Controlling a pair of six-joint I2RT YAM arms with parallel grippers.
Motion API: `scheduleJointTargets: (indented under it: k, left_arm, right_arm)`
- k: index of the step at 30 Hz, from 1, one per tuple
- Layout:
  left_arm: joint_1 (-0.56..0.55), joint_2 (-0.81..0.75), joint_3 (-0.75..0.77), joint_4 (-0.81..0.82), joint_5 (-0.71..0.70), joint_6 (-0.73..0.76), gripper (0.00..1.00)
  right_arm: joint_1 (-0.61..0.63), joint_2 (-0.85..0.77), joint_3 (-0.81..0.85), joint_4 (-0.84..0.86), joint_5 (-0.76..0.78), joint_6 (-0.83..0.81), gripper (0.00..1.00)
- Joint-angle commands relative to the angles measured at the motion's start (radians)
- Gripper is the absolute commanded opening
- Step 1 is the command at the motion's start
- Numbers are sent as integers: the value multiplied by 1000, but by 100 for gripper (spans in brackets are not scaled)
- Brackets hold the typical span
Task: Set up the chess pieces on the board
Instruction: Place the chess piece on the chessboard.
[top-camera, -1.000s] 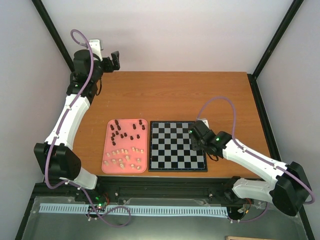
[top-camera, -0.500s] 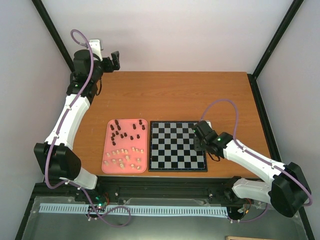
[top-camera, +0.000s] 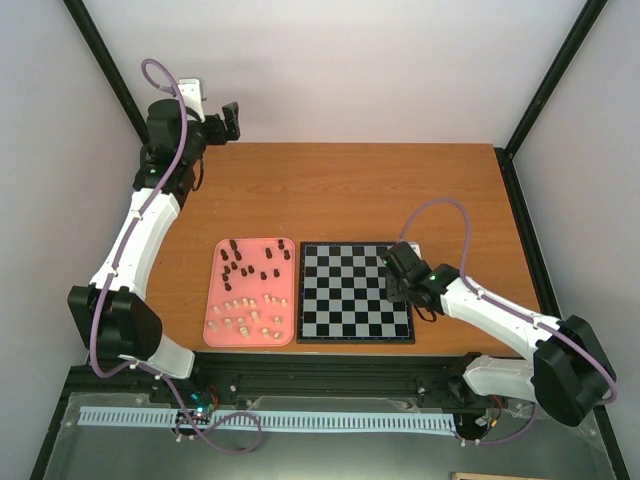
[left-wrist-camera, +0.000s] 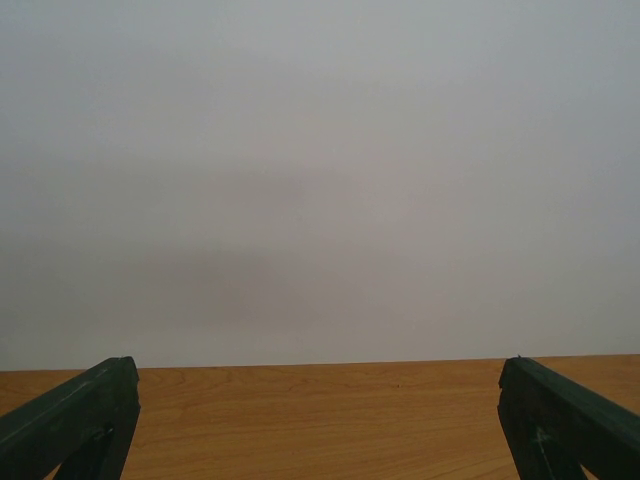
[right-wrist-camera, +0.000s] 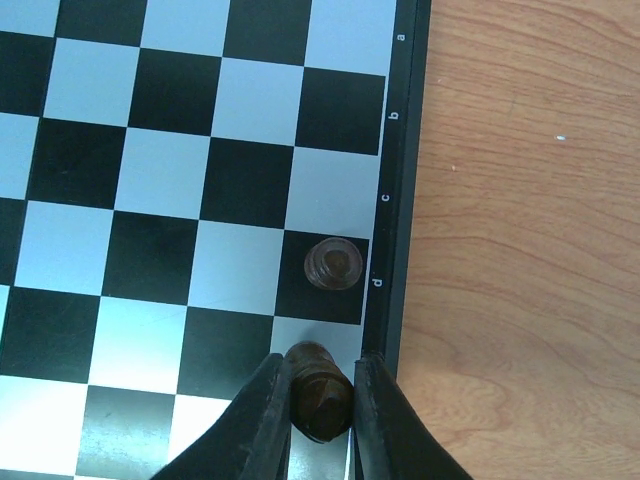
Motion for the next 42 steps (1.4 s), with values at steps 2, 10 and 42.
scheduleJointTargets:
  k: [2,10,42]
  left_arm:
    - [-3,11,39,20,13,-2,100]
    - [-3,14,40,20,14,-2,100]
    - [-3,9,37,16,11,-3,100]
  right_arm:
    - [-8,20,-19,32,40,6,3]
    - [-9,31,-42,68,49,15,3]
    - [-9,56,44,-82,-15,-17,13]
